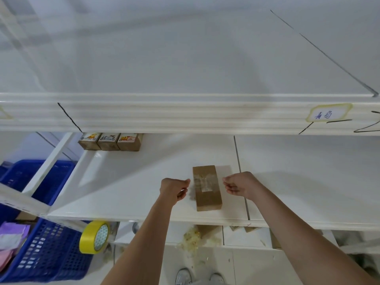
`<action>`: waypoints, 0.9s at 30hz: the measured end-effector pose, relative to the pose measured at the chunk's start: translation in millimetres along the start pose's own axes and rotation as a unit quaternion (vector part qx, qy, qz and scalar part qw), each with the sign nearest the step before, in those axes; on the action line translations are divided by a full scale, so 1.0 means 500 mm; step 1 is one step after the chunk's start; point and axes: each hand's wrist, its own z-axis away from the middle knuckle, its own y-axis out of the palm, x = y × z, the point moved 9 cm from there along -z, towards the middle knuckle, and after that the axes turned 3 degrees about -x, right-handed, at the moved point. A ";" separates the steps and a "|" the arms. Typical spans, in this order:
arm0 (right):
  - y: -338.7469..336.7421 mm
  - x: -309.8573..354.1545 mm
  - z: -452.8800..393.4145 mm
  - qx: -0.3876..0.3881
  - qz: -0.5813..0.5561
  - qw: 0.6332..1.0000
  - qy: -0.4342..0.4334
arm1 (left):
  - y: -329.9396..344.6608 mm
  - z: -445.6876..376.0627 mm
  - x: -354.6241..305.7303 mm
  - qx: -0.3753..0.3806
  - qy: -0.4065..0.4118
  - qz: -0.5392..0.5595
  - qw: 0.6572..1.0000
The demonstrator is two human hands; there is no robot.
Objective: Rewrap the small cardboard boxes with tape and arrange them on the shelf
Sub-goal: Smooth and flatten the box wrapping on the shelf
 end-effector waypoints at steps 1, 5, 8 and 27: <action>0.000 -0.001 -0.002 -0.006 0.008 1.000 -0.002 | -0.001 -0.003 0.001 -0.008 0.002 -0.006 1.000; -0.008 -0.001 -0.009 -0.031 0.031 0.999 -0.018 | 0.002 -0.009 0.009 -0.019 0.000 -0.022 1.000; -0.010 -0.003 -0.012 -0.030 0.030 0.999 -0.024 | 0.003 -0.008 0.014 -0.017 -0.007 -0.025 1.000; 0.006 -0.044 -0.041 -0.030 0.038 0.999 -0.005 | 0.004 -0.017 0.046 -0.022 -0.027 -0.034 0.999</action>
